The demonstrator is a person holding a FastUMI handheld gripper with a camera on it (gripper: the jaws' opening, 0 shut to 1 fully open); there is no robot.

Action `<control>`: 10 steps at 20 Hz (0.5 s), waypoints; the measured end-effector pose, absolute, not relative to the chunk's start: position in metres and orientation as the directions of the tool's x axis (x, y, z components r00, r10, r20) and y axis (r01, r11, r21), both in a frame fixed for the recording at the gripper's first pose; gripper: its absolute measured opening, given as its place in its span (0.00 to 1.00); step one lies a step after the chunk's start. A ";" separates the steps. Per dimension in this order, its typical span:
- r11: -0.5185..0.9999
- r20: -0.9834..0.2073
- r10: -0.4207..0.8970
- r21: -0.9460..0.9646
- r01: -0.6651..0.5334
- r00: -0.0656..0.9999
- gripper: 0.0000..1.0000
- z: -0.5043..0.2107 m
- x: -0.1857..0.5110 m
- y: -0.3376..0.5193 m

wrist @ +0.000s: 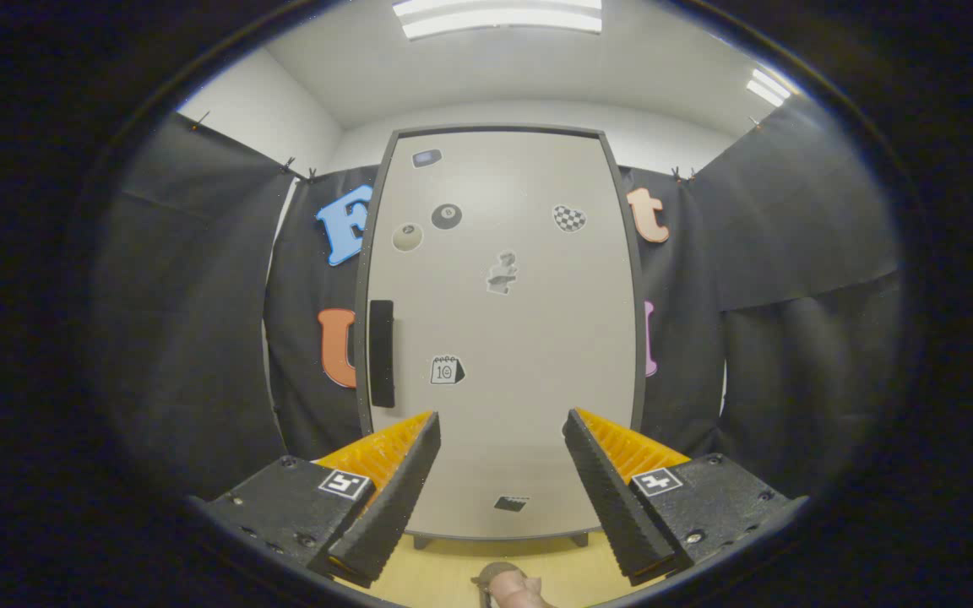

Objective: Open the shoe cabinet door, grab the shoes and put them into the shoe cabinet, then close the shoe cabinet door.

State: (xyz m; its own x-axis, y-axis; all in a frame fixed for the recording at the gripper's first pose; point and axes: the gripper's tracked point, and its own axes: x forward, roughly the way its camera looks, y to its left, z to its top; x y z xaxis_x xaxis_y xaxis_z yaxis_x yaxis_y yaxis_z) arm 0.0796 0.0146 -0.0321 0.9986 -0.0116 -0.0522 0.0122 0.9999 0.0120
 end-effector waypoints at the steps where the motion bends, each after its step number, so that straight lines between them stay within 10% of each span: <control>1: 1.000 -0.055 -0.009 0.016 0.010 0.998 0.98 -0.035 0.090 0.018; 10: 0.979 -0.105 0.142 0.159 -0.124 0.984 0.99 -0.046 0.179 0.084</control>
